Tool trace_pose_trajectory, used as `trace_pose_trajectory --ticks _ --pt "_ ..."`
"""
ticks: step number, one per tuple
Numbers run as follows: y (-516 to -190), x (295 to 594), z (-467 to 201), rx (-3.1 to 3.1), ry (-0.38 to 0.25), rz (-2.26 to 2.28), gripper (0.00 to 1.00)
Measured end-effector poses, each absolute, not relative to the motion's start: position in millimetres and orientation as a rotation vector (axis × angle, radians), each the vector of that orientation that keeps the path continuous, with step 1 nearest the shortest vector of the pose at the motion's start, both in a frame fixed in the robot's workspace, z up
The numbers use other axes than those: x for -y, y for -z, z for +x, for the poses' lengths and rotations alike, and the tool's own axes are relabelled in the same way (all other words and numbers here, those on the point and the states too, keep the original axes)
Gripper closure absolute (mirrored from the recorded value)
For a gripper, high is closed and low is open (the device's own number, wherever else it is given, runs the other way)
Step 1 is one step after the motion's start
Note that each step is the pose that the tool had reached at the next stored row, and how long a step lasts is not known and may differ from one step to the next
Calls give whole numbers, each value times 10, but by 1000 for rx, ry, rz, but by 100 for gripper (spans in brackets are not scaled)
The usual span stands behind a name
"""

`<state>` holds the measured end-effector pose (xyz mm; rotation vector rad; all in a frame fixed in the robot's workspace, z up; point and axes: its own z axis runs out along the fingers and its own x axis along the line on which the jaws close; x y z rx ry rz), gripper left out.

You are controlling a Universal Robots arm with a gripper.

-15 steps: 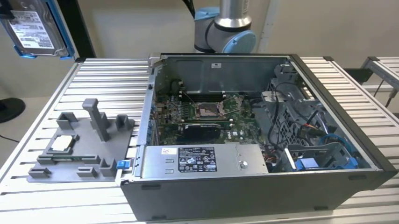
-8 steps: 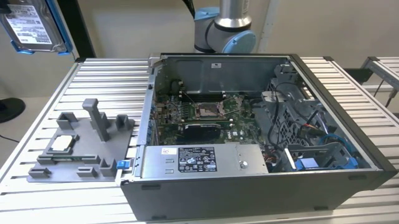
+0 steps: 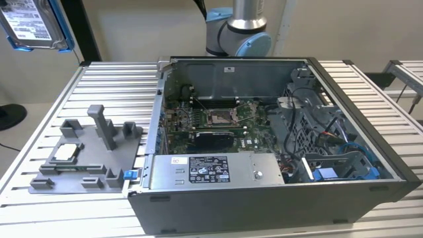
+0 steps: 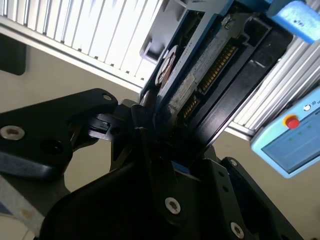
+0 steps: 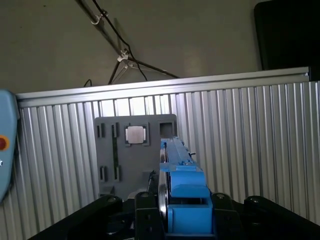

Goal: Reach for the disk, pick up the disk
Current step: 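Pick up the disk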

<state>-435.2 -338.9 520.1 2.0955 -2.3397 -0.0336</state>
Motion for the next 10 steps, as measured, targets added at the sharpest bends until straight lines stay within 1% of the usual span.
trace_pose_trajectory --ticks 10 --pt "-5367 3389 -4352 2340 34 2096 100"
